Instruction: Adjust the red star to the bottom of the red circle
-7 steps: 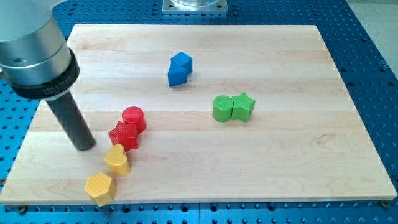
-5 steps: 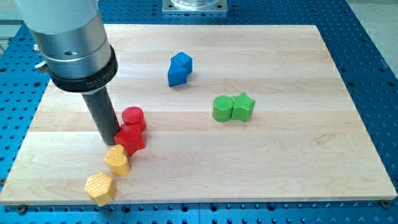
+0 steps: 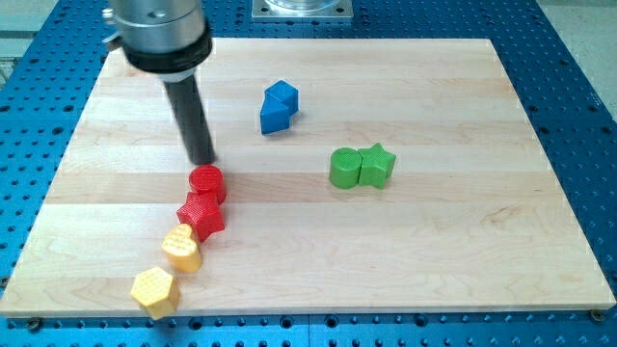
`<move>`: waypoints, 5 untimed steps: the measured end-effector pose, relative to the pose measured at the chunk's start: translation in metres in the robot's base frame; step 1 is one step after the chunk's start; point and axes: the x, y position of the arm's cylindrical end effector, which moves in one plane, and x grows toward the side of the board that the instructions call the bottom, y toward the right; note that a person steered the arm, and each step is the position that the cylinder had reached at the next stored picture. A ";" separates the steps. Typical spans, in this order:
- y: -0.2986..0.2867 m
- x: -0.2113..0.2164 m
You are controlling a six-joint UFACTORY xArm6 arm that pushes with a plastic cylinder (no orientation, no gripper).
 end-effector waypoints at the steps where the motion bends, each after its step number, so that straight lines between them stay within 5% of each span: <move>1: 0.039 -0.011; 5: 0.040 0.065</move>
